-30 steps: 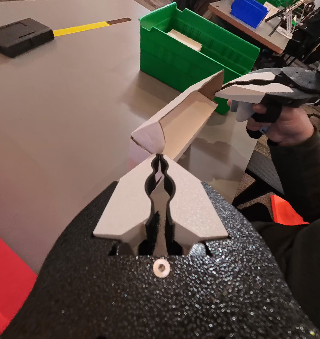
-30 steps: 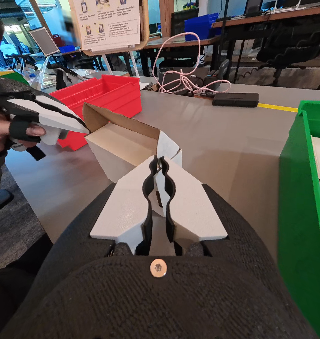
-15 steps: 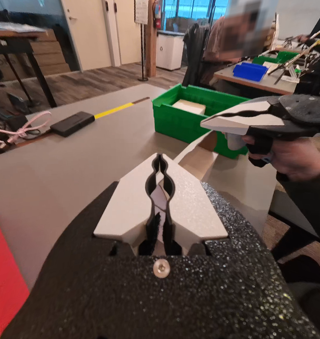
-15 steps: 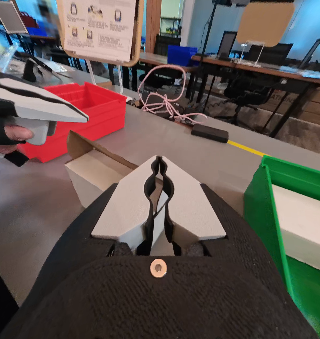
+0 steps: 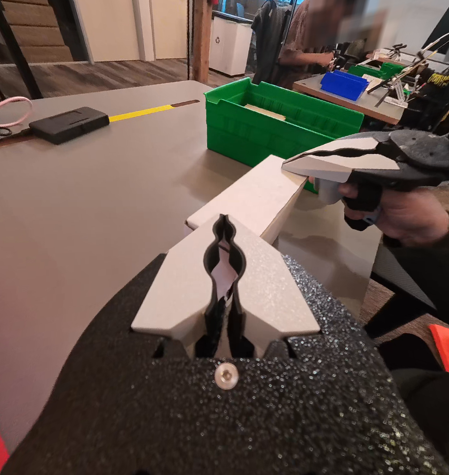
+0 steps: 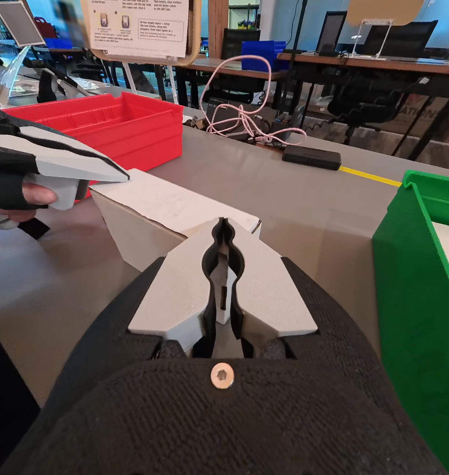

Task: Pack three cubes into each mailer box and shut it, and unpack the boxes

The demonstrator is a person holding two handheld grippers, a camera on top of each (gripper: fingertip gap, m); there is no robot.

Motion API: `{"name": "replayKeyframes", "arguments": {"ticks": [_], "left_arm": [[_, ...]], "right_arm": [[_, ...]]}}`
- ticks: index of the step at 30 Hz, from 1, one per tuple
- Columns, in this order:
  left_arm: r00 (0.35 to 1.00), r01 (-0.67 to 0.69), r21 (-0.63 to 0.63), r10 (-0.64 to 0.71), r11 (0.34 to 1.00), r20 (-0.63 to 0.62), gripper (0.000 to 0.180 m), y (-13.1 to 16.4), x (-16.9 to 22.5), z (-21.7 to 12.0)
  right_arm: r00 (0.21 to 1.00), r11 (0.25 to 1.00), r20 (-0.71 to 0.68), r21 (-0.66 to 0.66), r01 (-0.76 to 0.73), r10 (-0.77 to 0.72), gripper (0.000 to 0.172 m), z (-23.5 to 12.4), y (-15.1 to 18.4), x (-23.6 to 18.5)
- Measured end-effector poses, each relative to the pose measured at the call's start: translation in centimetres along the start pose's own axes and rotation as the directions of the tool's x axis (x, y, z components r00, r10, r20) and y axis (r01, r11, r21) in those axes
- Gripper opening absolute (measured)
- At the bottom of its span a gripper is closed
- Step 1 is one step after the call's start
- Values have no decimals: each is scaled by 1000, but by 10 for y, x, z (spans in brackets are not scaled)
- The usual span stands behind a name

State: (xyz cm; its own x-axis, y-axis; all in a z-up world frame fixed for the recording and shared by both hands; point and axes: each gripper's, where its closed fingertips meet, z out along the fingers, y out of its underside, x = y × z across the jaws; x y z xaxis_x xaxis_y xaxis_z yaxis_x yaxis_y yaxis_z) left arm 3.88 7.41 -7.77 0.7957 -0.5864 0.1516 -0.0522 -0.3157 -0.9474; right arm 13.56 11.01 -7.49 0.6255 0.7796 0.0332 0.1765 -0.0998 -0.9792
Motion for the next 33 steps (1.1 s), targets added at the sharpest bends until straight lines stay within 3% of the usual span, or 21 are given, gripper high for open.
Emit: {"name": "replayKeyframes", "arguments": {"ticks": [1,8,12,13,14,16,17,20,24,30,32,33], "left_arm": [[1000,-7,1,7,1000,13,0,0,0,0],[979,-161,-7,160,987,125,0,0,0,0],[977,-168,133,147,977,152,0,-3,-6,-10],[970,-194,179,162,964,179,0,-6,-11,-17],[958,-230,233,179,945,223,0,-10,-17,-26],[915,-332,337,213,881,343,0,-24,-28,-46],[890,-382,377,226,844,396,12,-30,-31,-55],[852,-460,424,254,780,457,25,-38,-26,-67],[824,-483,382,262,788,502,43,-34,-34,-67],[826,-475,402,240,783,510,52,-35,-36,-71],[827,-472,395,241,788,508,52,-34,-36,-69],[828,-471,393,243,789,505,52,-34,-36,-69]], "right_arm": [[1000,1000,-5,7,7,-7,0,0,0,0],[982,986,-101,27,164,-161,0,0,1,0],[952,960,-178,79,268,-251,0,-5,-10,-3],[944,942,-165,134,308,-285,9,-8,-20,-11],[936,917,-107,189,351,-336,51,-9,-29,-27],[916,904,13,171,392,-400,78,-4,-34,-45],[902,903,83,120,413,-423,94,2,-31,-51],[844,874,293,-51,483,-449,111,17,-19,-63],[701,709,465,-195,678,-542,116,36,-10,-65],[505,285,756,-419,862,-418,116,41,44,-52],[468,183,803,-431,884,-370,104,39,57,-47],[450,146,818,-427,893,-360,89,38,61,-44]]}}
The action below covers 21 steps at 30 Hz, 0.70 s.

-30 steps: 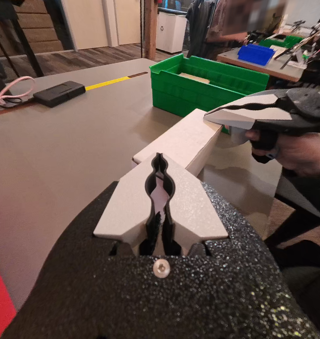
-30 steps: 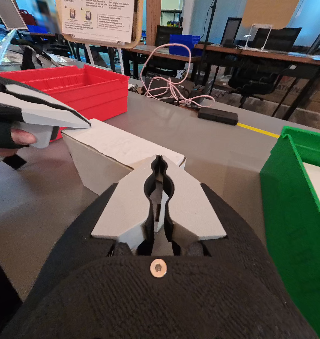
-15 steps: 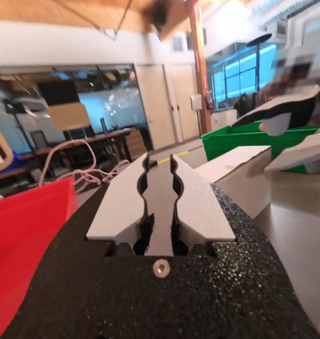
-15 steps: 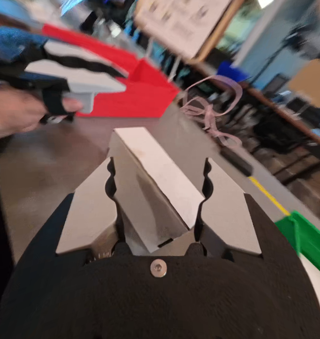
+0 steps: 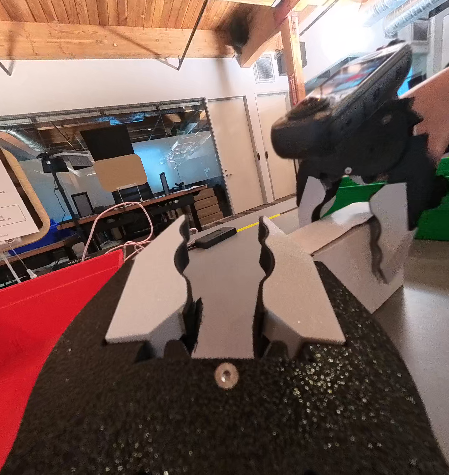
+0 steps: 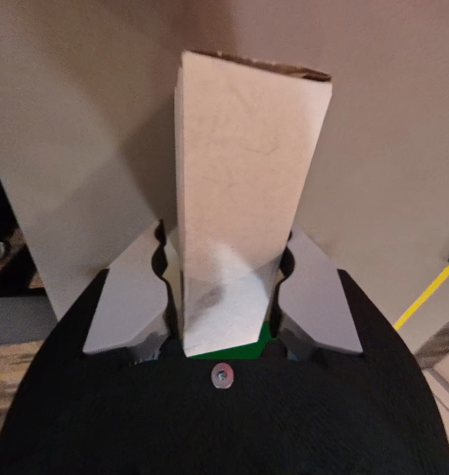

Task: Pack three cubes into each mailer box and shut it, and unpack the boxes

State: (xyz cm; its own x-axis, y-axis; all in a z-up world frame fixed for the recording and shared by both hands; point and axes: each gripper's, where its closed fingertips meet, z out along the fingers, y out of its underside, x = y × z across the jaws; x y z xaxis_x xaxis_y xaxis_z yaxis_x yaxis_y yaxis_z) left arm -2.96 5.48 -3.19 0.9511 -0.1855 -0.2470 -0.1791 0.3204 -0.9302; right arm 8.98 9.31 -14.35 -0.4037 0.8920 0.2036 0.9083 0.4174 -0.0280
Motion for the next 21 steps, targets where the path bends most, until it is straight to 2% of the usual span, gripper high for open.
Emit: {"name": "replayKeyframes", "arguments": {"ticks": [1,4,6,8,10,13,16,18,21], "left_arm": [[1000,-2,-3,2,1000,-4,51,1,1,0],[1000,-2,-16,2,1000,-5,50,3,1,1],[1000,4,-13,-4,1000,-5,50,2,1,0],[1000,20,-13,-20,1000,-10,49,3,1,0],[999,33,-15,-33,999,-11,49,3,0,0],[999,47,-16,-47,999,-16,48,4,1,1],[998,50,-41,-51,998,-32,48,8,5,4],[998,41,-61,-44,997,-39,48,11,8,5],[999,24,-61,-26,998,-38,46,11,9,6]], "right_arm": [[1000,1000,-7,-13,18,-19,79,1,1,2],[1000,999,-1,26,20,-20,76,-1,-2,-2],[997,996,-64,77,52,-47,76,-10,-2,-4],[986,988,-159,141,66,-43,76,-31,1,-3],[959,979,-284,197,55,3,75,-66,15,3],[857,970,-495,242,-21,143,75,-135,62,18],[722,967,-647,219,-133,246,76,-185,135,24],[692,971,-685,114,-210,230,76,-189,188,21],[764,961,-621,-62,-269,174,76,-157,251,7]]}}
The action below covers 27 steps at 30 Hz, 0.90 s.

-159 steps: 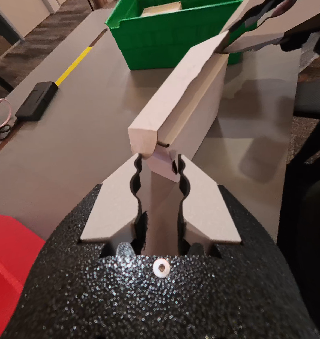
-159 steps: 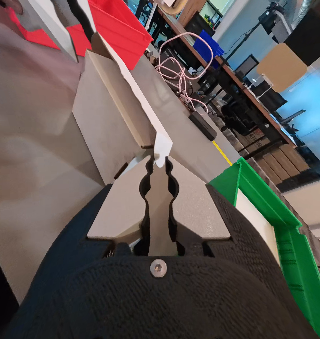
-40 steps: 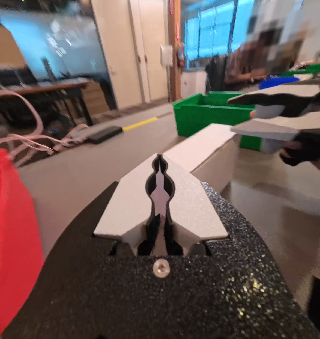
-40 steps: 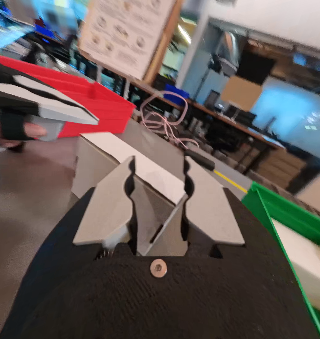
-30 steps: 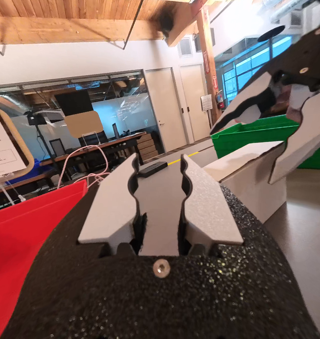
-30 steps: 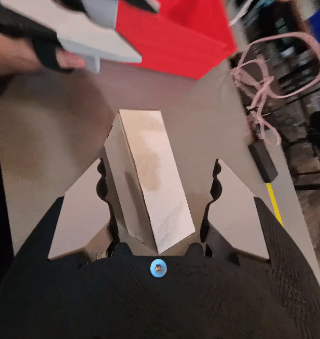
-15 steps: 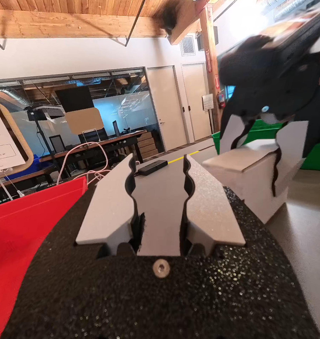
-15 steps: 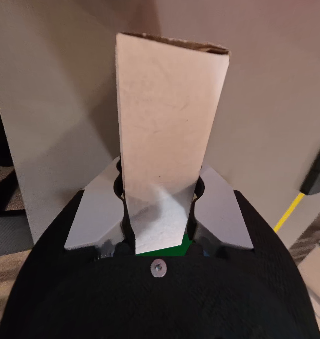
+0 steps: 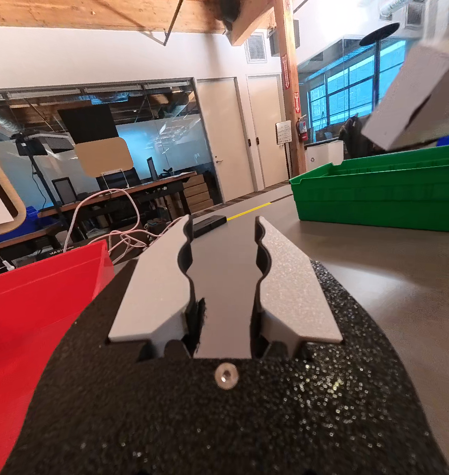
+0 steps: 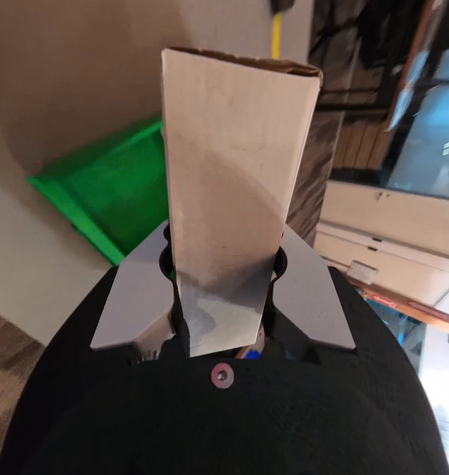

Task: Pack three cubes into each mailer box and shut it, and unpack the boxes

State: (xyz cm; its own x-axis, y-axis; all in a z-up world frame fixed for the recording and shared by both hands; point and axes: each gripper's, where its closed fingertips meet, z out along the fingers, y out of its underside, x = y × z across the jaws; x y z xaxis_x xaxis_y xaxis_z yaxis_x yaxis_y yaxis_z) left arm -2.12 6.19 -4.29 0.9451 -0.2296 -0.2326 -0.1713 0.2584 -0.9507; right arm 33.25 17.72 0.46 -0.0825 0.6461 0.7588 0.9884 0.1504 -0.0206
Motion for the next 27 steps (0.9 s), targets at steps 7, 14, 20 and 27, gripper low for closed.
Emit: {"name": "replayKeyframes", "arguments": {"ticks": [7,14,20,27], "left_arm": [[1000,14,-39,-14,999,-5,44,8,0,3],[1000,16,-64,-18,998,-25,44,13,4,5],[999,28,-80,-31,996,-33,44,16,5,6],[999,27,-85,-30,996,-36,44,17,6,7]], "right_arm": [[990,987,74,-100,127,-120,77,58,53,-41],[958,958,43,-21,286,-285,77,97,47,-72],[957,978,215,-27,207,-196,90,95,51,-87],[921,967,361,-144,208,-145,86,69,63,-84]]}}
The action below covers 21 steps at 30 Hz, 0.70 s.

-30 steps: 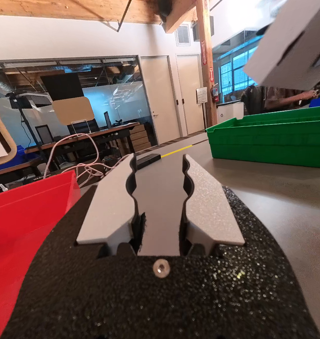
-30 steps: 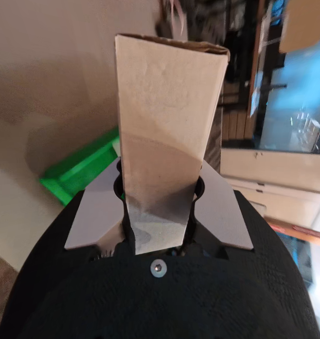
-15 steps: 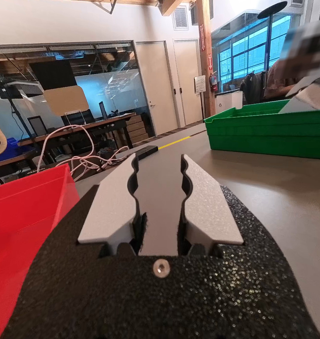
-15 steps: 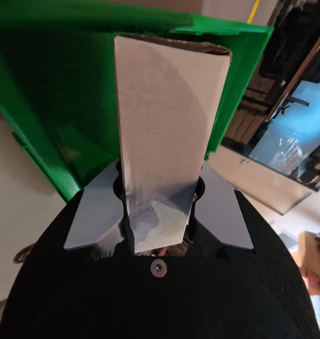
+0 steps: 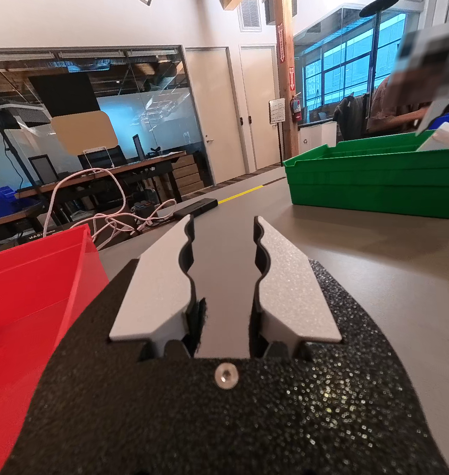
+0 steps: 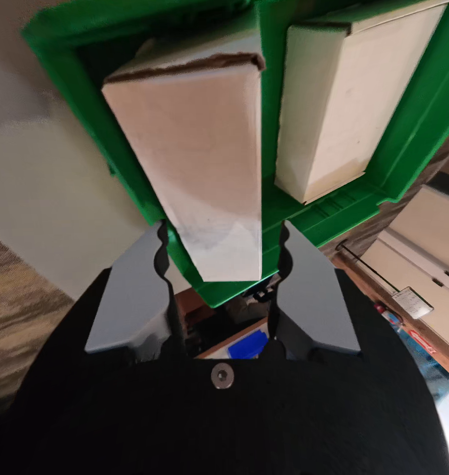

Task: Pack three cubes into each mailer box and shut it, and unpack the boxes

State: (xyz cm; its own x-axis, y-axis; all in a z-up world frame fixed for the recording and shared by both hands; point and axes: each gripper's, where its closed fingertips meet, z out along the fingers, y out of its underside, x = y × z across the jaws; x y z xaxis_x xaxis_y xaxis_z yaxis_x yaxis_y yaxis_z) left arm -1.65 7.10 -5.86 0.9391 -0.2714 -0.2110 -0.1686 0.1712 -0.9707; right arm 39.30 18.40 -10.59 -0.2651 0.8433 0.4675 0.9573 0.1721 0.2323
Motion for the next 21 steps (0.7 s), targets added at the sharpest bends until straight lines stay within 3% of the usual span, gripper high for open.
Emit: {"name": "replayKeyframes", "arguments": {"ticks": [3,11,18,21], "left_arm": [[1000,3,-1,-3,1000,-2,44,0,0,0],[1000,1,-7,-1,1000,-3,44,1,1,1],[1000,2,-7,-2,1000,-6,44,1,1,1],[1000,-1,-15,0,1000,-10,43,3,2,1]], "right_arm": [[997,998,60,-45,53,-50,62,-7,1,-12],[997,996,24,-51,71,-70,59,-5,-1,-9],[962,989,-241,-104,109,-131,58,16,3,7],[968,990,-216,-95,105,-124,62,19,6,1]]}}
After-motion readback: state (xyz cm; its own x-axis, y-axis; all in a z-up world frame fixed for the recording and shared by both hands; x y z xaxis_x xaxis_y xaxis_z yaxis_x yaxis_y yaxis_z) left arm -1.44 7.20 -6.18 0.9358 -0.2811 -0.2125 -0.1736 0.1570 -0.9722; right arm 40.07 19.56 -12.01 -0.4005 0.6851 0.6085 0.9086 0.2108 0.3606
